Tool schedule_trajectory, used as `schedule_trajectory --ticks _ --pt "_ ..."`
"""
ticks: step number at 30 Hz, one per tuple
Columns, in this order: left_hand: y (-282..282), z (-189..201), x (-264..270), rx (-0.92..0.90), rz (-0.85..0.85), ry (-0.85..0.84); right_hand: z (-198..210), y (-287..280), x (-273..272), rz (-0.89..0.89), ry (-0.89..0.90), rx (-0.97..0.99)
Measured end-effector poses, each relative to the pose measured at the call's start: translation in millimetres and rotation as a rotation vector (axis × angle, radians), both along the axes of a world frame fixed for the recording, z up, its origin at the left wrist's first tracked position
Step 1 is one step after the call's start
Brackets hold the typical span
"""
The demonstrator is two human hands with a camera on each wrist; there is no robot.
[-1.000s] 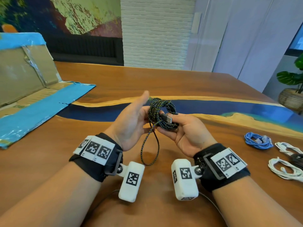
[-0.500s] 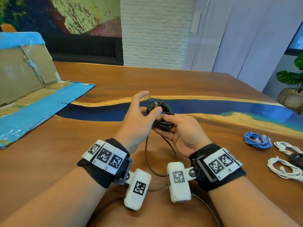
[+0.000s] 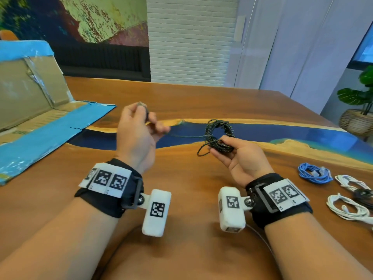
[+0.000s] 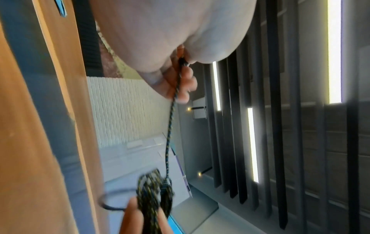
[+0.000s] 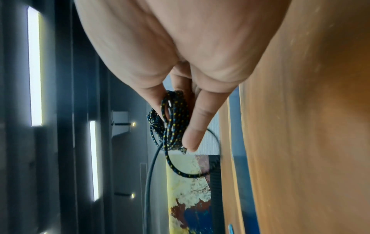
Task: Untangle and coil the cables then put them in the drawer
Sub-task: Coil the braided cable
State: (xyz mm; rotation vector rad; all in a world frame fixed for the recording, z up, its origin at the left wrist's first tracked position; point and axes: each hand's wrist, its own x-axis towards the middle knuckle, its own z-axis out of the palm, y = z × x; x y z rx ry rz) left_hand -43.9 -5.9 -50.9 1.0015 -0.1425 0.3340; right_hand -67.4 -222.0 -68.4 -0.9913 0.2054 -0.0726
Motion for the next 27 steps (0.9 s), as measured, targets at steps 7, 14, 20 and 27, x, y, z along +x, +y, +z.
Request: schedule_trajectory --ticks 7,14,20,27 --pt "39.4 -8.3 31.4 0.561 0.207 0.136 7.8 -29.7 1.4 -0.041 -0.045 0.138" --pt "48.7 -10.7 31.0 0.904 0.352 0.119 5.0 -18.2 -0.5 -0.021 -0.023 0.046" --pt "46.0 -10.2 25.7 0.957 0.274 0.123 8.2 -10.4 -5.3 0.073 -0.061 0.031" --pt "2.2 -22.5 10.5 0.818 -0.161 0.148 6.2 11.2 -11.1 0.231 -0.043 -0.072"
